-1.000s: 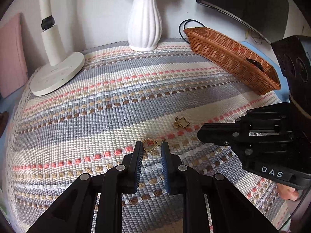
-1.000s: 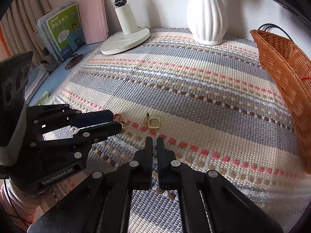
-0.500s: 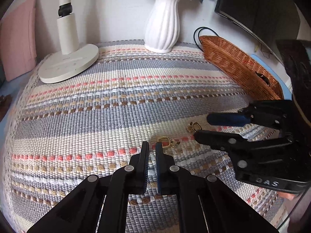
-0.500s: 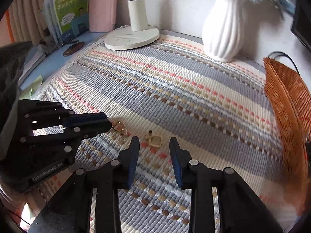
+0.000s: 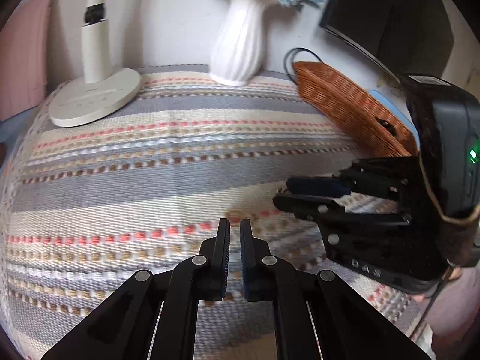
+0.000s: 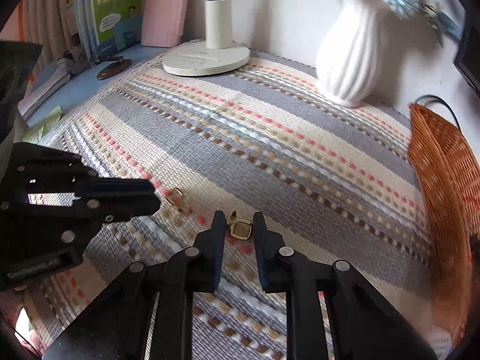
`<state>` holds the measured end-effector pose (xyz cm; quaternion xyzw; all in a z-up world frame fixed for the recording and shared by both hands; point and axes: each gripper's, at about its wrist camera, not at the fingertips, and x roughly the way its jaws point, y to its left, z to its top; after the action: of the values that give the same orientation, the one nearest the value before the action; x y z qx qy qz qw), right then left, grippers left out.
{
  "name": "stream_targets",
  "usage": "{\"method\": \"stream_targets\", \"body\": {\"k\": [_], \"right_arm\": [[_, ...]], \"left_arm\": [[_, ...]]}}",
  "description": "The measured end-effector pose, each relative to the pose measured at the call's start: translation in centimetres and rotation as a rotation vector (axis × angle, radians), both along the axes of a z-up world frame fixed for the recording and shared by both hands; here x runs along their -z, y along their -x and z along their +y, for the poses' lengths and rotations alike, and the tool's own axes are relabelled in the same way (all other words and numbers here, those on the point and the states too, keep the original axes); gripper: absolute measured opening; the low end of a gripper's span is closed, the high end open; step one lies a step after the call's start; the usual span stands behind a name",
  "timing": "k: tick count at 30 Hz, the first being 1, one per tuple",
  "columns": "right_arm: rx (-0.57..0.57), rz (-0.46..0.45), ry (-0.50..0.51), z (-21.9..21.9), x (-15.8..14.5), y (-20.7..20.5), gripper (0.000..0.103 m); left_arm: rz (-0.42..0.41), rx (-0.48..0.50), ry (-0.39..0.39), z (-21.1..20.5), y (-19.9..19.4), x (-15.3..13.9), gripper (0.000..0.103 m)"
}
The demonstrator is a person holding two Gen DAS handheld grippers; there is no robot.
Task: Organize jewelry
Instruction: 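Grasp a gold earring with the left gripper while the right gripper grasps the gold square earring, then carry the gold earring in the left gripper over the basket while the right gripper carries its earring there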
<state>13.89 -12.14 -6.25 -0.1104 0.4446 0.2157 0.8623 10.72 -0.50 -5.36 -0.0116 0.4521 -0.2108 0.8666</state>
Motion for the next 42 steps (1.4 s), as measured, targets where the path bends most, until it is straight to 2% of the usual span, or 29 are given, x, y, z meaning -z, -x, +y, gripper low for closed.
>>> {"method": "stream_targets", "body": {"k": [4,7,14,19,22,25,27,28,31,34,36,37,38,39,42], "right_arm": [[0.026,0.009,-0.046,-1.6,0.2,0.1,0.020],[0.034,0.023,-0.079,-2.2,0.3,-0.2,0.020],[0.031,0.014,-0.077,-2.0,0.3,0.1,0.020],[0.039,0.002,-0.063,-1.9,0.3,0.2,0.020],[0.049,0.006,-0.078,-2.3,0.3,0.1,0.020],[0.049,0.005,-0.080,-2.4,0.3,0.1,0.020],[0.045,0.001,-0.071,-2.3,0.3,0.1,0.020],[0.043,-0.002,-0.066,-2.2,0.3,0.2,0.020],[0.040,-0.006,-0.056,-2.0,0.2,0.3,0.020],[0.041,-0.004,-0.057,-2.0,0.2,0.2,0.020],[0.044,-0.002,-0.060,-2.1,0.2,0.2,0.020],[0.046,-0.002,-0.062,-2.1,0.2,0.2,0.020],[0.046,-0.002,-0.064,-2.1,0.2,0.2,0.020],[0.046,-0.002,-0.065,-2.2,0.2,0.1,0.020],[0.055,-0.004,-0.071,-2.5,0.1,0.1,0.020]], "left_arm": [[0.058,0.017,-0.007,-1.6,-0.5,0.3,0.010],[0.053,-0.002,-0.050,-2.2,-1.0,0.5,0.012],[0.029,-0.018,-0.069,-3.1,-1.9,0.7,0.012],[0.041,-0.016,-0.046,-2.4,-2.0,0.6,0.012],[0.022,-0.018,-0.072,-1.9,-1.7,0.2,0.014],[-0.035,-0.026,-0.128,-1.4,-1.5,-0.7,0.029],[-0.051,-0.013,-0.181,-1.4,-1.8,-0.9,0.050],[-0.055,0.006,-0.214,-1.6,-1.9,-0.9,0.052],[-0.057,0.087,-0.276,-2.8,-2.3,-0.5,0.052],[-0.045,0.106,-0.306,-3.5,-3.1,0.1,0.052],[-0.025,0.118,-0.283,-3.5,-3.8,0.6,0.038],[-0.021,0.120,-0.253,-3.5,-4.1,0.6,0.034],[-0.021,0.117,-0.246,-3.7,-4.2,0.7,0.018],[-0.029,0.109,-0.253,-3.7,-4.3,0.7,0.010],[0.000,0.095,-0.196,-3.0,-4.6,0.6,0.010]]}}
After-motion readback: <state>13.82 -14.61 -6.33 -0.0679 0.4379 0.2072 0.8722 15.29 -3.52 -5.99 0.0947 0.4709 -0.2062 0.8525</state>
